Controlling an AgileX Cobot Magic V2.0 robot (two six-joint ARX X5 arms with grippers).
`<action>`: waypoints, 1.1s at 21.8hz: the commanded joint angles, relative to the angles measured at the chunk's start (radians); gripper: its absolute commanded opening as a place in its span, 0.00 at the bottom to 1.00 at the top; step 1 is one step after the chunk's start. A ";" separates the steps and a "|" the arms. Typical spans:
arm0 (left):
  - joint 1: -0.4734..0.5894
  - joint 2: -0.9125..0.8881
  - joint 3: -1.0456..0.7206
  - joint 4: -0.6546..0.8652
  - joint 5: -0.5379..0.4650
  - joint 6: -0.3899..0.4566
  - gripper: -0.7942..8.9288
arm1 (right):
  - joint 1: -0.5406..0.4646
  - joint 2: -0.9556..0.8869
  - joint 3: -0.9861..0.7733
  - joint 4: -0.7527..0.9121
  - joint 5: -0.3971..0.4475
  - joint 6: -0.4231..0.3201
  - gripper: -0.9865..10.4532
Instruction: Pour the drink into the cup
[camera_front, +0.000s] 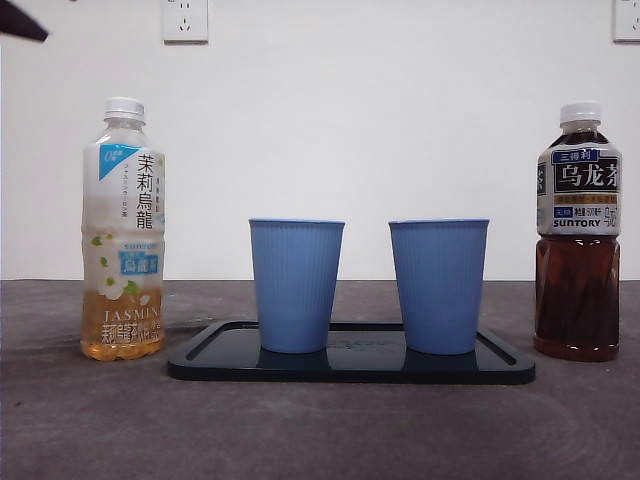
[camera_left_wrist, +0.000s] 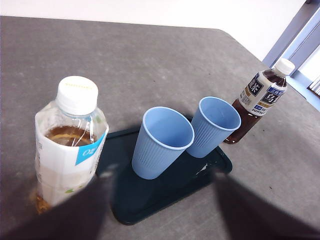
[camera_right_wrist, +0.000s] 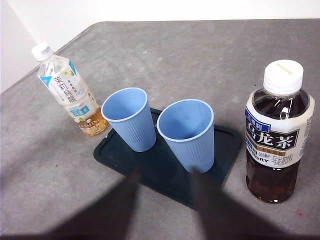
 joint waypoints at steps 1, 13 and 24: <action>-0.003 0.006 0.021 0.009 0.005 0.013 0.57 | 0.003 0.003 0.017 0.009 0.001 -0.008 0.49; -0.003 0.006 0.021 0.006 0.005 -0.023 0.56 | 0.003 0.012 0.016 0.009 0.053 0.019 0.57; -0.015 0.025 0.020 -0.018 0.005 -0.001 0.56 | 0.003 0.104 -0.109 0.279 0.148 0.127 0.56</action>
